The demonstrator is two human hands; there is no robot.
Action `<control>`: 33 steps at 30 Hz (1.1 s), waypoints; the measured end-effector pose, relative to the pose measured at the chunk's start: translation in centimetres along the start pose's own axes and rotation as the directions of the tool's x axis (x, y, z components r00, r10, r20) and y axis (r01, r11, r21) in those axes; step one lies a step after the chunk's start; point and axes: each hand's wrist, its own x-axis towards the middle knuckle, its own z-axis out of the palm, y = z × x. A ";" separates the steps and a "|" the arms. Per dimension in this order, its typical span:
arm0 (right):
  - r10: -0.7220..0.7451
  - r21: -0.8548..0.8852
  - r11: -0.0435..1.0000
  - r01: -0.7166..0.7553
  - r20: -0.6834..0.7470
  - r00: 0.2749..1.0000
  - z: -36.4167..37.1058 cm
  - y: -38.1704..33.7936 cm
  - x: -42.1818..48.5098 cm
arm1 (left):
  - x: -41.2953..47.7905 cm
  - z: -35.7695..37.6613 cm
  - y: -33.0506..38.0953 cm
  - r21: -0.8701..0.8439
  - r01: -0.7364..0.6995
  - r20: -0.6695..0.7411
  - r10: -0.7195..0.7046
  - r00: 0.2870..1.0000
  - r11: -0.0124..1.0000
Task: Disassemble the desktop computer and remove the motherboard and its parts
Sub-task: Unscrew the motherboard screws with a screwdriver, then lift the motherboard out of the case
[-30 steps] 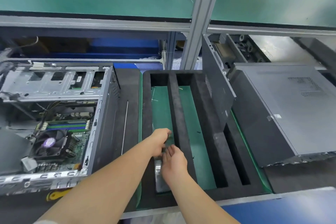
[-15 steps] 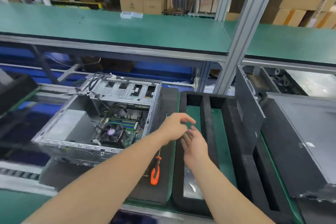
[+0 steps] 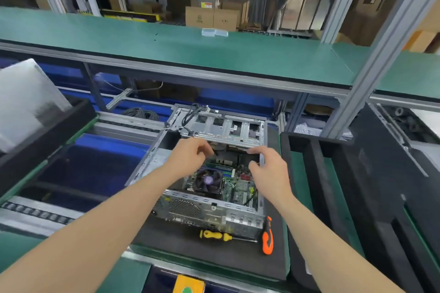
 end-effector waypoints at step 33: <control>0.088 -0.573 0.708 0.412 0.651 0.754 14.5 0.6 5.2 | 2.3 0.1 -9.4 0.347 -0.103 0.009 0.106 0.994 0.932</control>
